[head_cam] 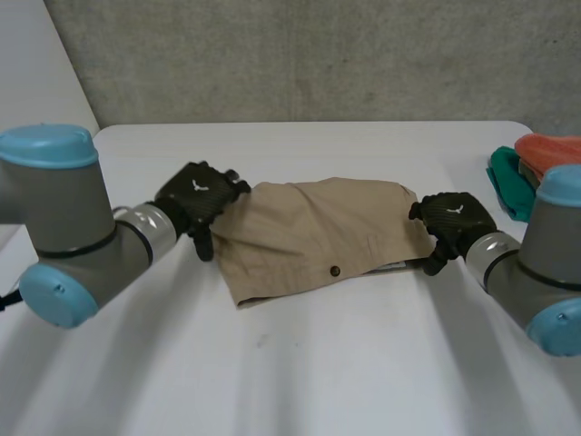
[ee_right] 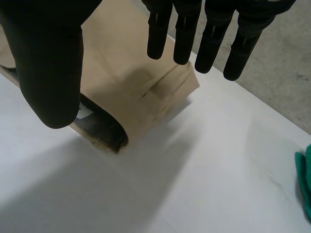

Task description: Fold the laundry.

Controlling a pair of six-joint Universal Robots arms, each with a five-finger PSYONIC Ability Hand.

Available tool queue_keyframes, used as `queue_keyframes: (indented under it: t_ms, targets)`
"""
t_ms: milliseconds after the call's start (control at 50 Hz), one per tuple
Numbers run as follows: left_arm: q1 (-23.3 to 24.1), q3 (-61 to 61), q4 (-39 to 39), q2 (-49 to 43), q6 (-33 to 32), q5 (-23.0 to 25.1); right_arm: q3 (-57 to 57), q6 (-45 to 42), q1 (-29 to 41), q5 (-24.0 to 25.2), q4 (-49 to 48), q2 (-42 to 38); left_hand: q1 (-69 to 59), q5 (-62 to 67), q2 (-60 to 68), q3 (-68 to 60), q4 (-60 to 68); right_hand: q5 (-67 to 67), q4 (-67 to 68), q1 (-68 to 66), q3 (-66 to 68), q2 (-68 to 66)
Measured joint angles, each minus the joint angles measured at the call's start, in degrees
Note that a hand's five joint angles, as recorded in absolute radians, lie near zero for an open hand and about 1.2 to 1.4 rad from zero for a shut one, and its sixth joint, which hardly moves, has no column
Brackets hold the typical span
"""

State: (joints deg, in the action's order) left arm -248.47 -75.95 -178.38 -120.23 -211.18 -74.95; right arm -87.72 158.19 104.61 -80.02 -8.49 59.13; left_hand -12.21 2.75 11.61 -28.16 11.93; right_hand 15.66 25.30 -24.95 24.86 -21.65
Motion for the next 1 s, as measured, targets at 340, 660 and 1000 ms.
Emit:
queue_keyframes:
  t_ms: [340,660,1000]
  targets:
    - [-4.0,12.2,-0.5,-12.7,-4.9,-0.2,2.9,-5.4,3.6,-5.1,-8.9,-8.2,0.0,0.0,0.0,0.0,0.0,6.6,6.7,-7.4,7.2,-10.4]
    - [-2.5,13.9,-2.4,-15.8,-7.3,-2.9,4.2,-8.7,3.1,-7.1,-15.1,-8.8,-51.3,52.8,55.0,-38.4,55.1,41.5,43.0,-36.2,42.9,-45.7]
    - [9.8,-12.8,-10.6,14.8,1.3,-16.8,46.5,-6.0,1.0,-0.5,-22.0,-20.7,-51.3,53.5,56.8,-39.9,56.8,41.5,43.2,-37.8,42.9,-45.7]
